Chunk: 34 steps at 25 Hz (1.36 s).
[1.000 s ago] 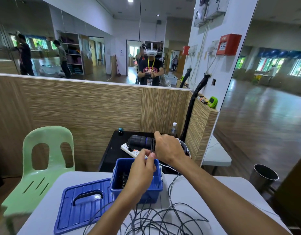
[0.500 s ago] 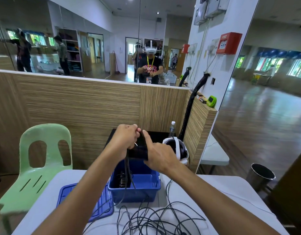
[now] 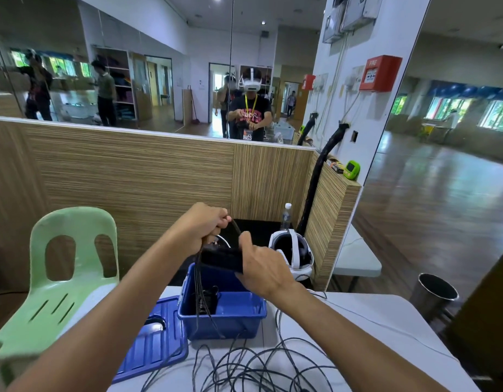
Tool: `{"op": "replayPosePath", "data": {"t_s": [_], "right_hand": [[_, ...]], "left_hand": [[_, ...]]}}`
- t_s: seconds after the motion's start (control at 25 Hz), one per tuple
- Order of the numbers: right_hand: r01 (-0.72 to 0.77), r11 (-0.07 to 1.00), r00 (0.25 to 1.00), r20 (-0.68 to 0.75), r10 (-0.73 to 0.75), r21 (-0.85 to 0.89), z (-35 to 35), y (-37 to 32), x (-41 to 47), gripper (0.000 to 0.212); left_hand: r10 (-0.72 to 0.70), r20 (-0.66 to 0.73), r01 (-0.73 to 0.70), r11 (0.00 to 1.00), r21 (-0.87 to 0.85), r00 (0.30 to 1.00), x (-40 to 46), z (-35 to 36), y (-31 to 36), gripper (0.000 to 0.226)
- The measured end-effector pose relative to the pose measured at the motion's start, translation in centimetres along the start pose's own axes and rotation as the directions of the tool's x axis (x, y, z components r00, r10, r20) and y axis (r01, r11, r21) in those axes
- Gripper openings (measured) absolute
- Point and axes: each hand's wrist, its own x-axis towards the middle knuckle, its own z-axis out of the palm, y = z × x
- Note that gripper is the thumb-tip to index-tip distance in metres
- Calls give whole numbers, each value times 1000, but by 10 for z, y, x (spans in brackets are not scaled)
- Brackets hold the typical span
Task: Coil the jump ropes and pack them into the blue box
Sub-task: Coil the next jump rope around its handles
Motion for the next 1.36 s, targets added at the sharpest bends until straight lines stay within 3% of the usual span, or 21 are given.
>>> {"op": "replayPosePath", "data": {"t_s": [0.2,0.32,0.48,0.56,0.64,0.72,0.8,0.88,0.96,1.04,1.12,1.36], "right_hand": [[-216,975,972,105,209,61,-15,3,23,58],[-199,979,972,140,191,45,-28,12,32,34],[-125,991,984,122,130,-47,-33,15,28,27],[-73,994,989,126,82,-77,-29,15,22,27],[-33,996,991,128,44,-88,-23,17,17,25],[-20,995,992,122,32,-94,-19,17,14,25],[-25,995,991,128,38,-100,-16,16,12,27],[-43,995,987,150,57,-92,-13,14,13,28],[-129,988,974,176,142,-82,-14,19,18,25],[-211,974,965,141,222,-85,-19,31,22,23],[-205,976,969,127,212,-69,-26,37,24,23],[-98,987,967,245,64,129,-35,19,14,29]], "left_hand": [[196,-74,-179,966,186,978,-36,30,-14,35],[311,-128,-279,935,217,942,-50,46,-43,34],[386,-90,-334,876,349,918,-56,43,-76,26],[329,4,-307,876,373,944,-54,39,-74,23],[164,61,-171,973,154,985,-47,39,-65,35],[5,83,-2,999,-41,997,-40,39,-60,47],[-21,67,25,998,-63,998,-32,42,-66,41],[52,0,-52,998,36,999,-31,52,-73,35],[212,-62,-201,968,148,975,-36,68,-85,34],[339,-24,-323,914,245,941,-48,83,-106,35],[406,17,-394,872,291,914,-48,79,-132,34],[441,133,-398,589,703,888,-3,32,-154,31]]}}
